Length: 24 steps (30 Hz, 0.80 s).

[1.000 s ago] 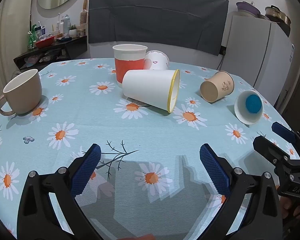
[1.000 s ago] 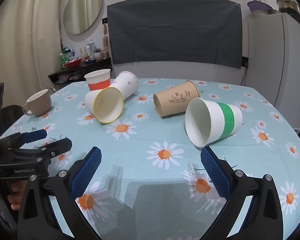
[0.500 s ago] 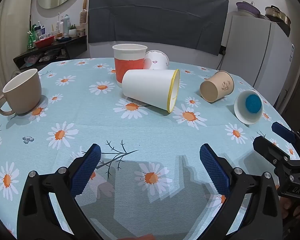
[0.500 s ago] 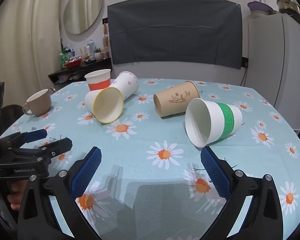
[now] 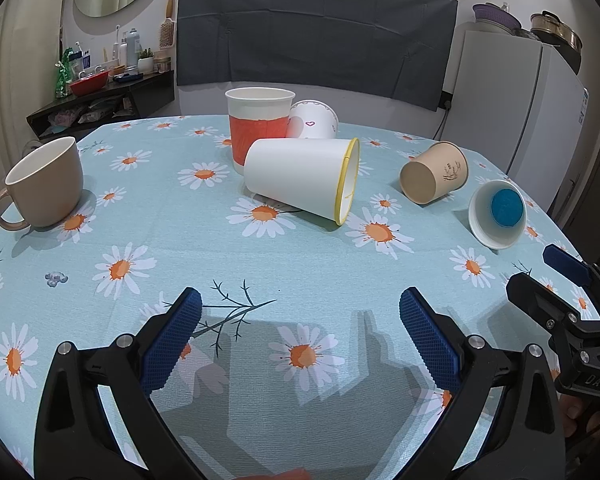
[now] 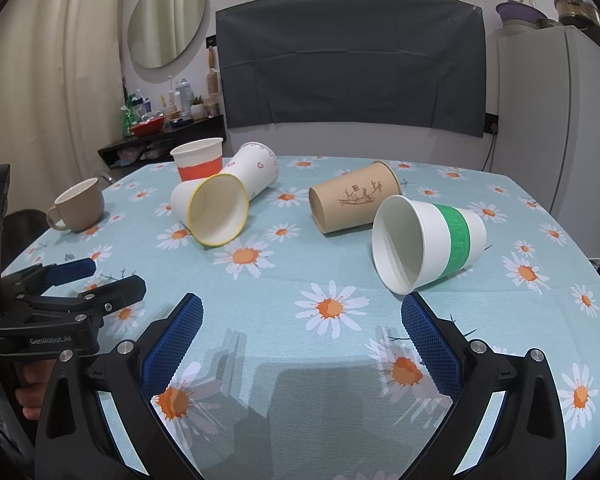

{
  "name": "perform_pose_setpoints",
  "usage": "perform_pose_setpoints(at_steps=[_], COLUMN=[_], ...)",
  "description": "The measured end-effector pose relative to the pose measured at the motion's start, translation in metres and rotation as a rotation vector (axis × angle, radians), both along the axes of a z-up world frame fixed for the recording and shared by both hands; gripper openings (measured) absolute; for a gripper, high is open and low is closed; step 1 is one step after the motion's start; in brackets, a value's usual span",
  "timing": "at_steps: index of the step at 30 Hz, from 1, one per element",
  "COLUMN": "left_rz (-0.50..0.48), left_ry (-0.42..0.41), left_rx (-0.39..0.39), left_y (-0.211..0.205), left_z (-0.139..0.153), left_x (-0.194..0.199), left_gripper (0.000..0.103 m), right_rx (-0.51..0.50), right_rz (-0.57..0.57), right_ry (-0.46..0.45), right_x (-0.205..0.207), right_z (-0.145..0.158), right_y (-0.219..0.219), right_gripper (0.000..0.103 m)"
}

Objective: Flip cup upside down

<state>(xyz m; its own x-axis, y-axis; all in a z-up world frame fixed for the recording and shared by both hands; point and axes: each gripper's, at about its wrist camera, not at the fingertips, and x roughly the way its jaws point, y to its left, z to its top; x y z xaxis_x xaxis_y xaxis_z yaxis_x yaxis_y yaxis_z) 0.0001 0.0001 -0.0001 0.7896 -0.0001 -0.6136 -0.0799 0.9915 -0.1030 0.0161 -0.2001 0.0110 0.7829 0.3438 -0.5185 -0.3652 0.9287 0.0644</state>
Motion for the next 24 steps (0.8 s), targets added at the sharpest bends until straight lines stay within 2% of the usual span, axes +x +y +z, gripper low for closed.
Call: perform_pose_setpoints(at_steps=[24], left_rz=[-0.002], left_ry=[0.002], left_rx=[-0.001], left_y=[0.0006], left_z=[-0.0068], left_x=[0.0025], left_gripper=[0.097], right_rx=[0.003], right_rz=[-0.001], right_ry=[0.000], right_x=[0.0002], right_z=[-0.0009], right_y=[0.0013], right_gripper=[0.095])
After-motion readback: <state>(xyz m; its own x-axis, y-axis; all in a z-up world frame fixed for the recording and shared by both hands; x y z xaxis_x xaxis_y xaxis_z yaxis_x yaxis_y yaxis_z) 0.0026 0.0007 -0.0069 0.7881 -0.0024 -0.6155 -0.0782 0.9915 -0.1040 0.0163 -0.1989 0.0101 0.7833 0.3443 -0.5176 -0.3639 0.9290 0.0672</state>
